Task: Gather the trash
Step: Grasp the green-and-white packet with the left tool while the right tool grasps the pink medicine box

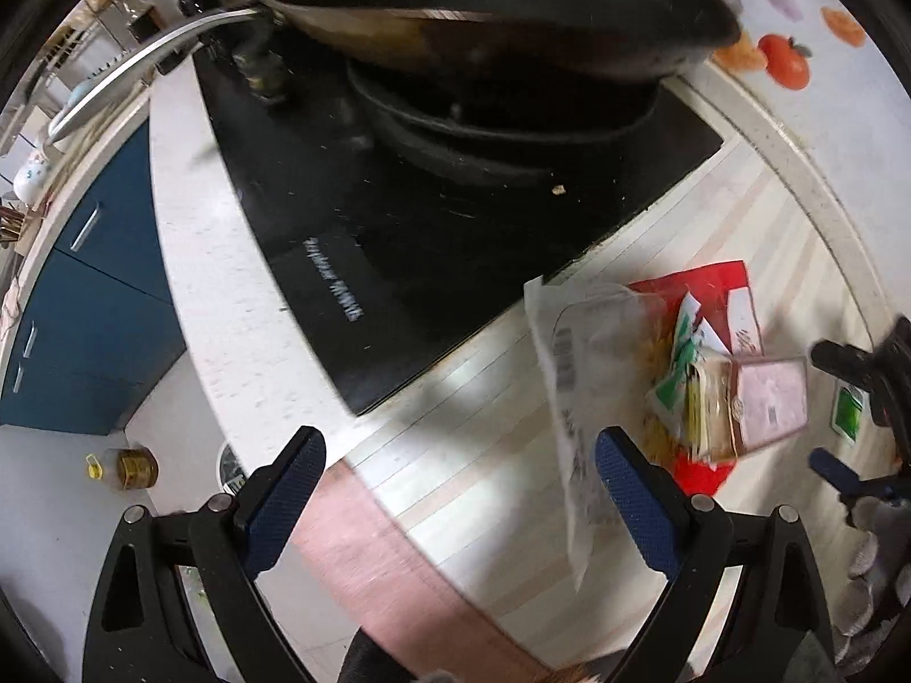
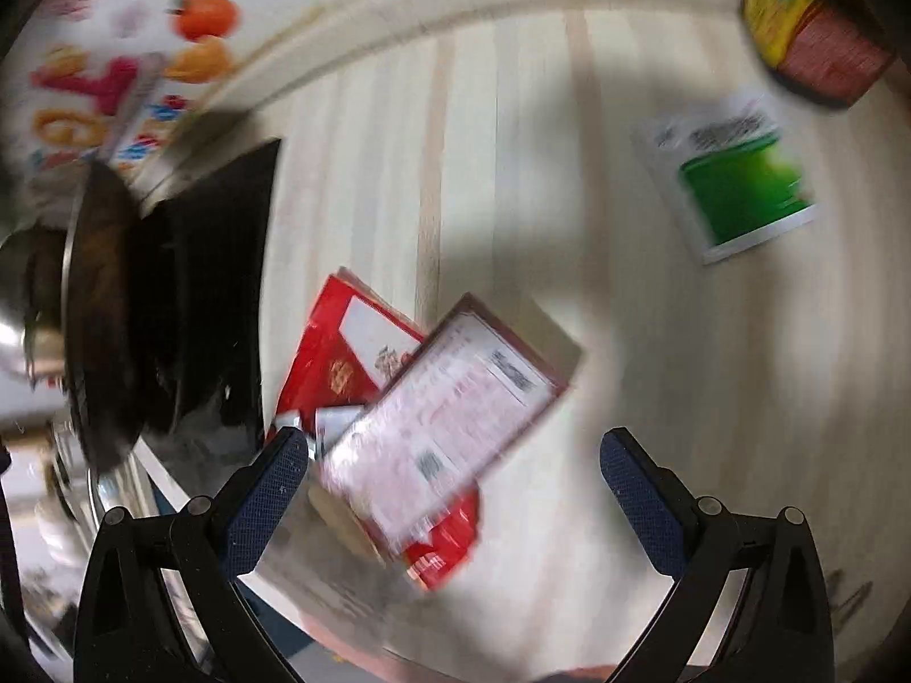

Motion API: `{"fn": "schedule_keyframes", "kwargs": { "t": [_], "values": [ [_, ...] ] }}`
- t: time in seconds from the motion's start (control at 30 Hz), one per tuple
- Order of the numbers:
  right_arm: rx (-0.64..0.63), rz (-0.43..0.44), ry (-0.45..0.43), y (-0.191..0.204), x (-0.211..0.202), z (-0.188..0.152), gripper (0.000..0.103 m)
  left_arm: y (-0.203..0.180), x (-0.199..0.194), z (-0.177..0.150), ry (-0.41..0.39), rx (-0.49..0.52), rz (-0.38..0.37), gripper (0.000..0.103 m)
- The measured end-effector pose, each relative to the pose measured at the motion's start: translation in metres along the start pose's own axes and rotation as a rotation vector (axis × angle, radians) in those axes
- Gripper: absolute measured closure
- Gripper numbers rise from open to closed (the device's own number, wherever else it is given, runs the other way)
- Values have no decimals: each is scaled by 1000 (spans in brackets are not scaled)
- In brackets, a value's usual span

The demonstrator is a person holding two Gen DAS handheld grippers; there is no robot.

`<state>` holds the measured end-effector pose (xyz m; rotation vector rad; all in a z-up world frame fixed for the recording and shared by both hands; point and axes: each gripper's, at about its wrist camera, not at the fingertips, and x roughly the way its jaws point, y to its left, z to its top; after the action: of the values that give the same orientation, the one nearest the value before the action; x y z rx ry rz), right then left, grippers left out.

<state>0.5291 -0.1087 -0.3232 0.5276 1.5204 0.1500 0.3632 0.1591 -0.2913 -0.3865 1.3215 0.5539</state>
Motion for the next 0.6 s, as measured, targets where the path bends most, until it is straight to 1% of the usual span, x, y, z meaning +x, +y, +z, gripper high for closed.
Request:
{"fn": "schedule_keyframes", "kwargs": {
  "t": [0.07, 0.1, 0.13, 0.17, 0.23, 0.33, 0.4, 0.5, 0.53, 0.6],
  "values": [
    [20, -33, 15, 7, 16, 5, 0, -6, 6, 2, 1, 8, 17, 6],
    [14, -55, 16, 11, 21, 7, 2, -7, 5, 4, -6, 16, 31, 6],
    [5, -83, 14, 13, 26, 9, 12, -8, 6, 4, -15, 29, 50, 6],
    [-16, -119, 14, 19, 32, 8, 15, -9, 5, 5, -22, 41, 66, 6],
    [-66, -149, -29, 28, 30, 4, 32, -10, 0, 7, -47, 67, 100, 6],
    [-144, -140, -70, 30, 20, -4, 35, -19, -12, 8, -88, 117, 139, 6],
    [-186, -125, -105, 22, 4, -11, 35, -28, -24, 7, -113, 152, 142, 6],
    [-268, -158, -167, 2, -26, -18, 35, -49, -36, 5, -127, 204, 99, 6],
    [-286, -170, -176, -5, -31, -20, 35, -59, -38, 5, -124, 228, 78, 6],
    [-331, -230, -179, -33, -45, -28, 35, -80, -38, 3, -104, 280, 37, 6]
  ]
}}
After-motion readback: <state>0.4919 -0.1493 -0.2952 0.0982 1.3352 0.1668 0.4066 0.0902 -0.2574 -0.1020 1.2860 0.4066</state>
